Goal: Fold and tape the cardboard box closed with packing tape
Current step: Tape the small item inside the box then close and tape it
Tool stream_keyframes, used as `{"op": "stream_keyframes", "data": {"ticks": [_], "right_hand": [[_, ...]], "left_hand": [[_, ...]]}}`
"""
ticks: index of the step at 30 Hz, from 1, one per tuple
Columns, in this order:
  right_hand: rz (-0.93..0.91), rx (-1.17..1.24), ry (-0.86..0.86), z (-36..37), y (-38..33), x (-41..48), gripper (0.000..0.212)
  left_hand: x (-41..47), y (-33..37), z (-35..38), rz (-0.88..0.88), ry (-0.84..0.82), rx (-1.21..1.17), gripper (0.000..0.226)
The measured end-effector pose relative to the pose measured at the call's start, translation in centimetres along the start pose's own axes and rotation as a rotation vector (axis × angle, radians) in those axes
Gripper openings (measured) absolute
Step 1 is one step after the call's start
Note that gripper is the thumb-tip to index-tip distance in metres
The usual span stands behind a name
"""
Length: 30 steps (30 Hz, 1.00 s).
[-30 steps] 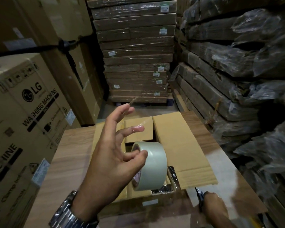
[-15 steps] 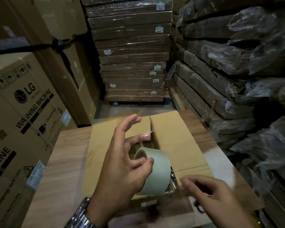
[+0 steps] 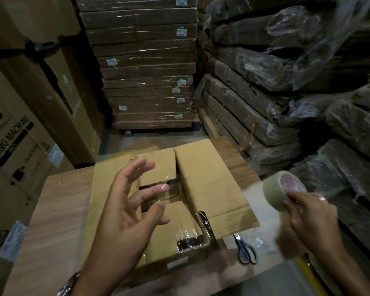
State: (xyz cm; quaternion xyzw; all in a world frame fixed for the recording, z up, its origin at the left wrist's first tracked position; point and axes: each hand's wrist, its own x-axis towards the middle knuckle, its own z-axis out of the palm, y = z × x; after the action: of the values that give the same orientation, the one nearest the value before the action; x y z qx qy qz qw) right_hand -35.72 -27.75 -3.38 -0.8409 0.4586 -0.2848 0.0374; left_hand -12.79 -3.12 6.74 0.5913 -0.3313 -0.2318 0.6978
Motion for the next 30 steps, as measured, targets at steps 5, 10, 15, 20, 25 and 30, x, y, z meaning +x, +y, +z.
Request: {"op": "stream_keyframes", "data": {"ticks": [5,10,15,20,25,30], "right_hand": [[0.134,-0.429,-0.459,5.2,4.2,-1.0,0.031],[0.053,-0.473,-0.665,8.9,3.3,-3.5,0.031],[0.036,-0.509,-0.749,10.1,2.6,-4.3,0.037],[-0.004,-0.444,-0.7,10.5,2.4,-4.8,0.049],[0.214,-0.228,-0.52,7.3,0.9,-3.6,0.033],[0.406,0.885,-0.306,-1.3,-8.6,-1.8,0.006]], "left_hand": [[0.1,-0.4,0.1,-0.093,0.002,-0.047,0.063],[0.4,-0.7,0.5,-0.145,-0.004,-0.074,0.055],[0.4,-0.5,0.7,-0.175,-0.025,-0.086,0.053],[0.5,-0.3,0.6,-0.173,-0.043,-0.064,0.051],[0.8,-0.1,0.4,-0.154,-0.055,-0.011,0.043],[0.9,-0.5,0.5,-0.071,-0.103,0.123,0.037]]}}
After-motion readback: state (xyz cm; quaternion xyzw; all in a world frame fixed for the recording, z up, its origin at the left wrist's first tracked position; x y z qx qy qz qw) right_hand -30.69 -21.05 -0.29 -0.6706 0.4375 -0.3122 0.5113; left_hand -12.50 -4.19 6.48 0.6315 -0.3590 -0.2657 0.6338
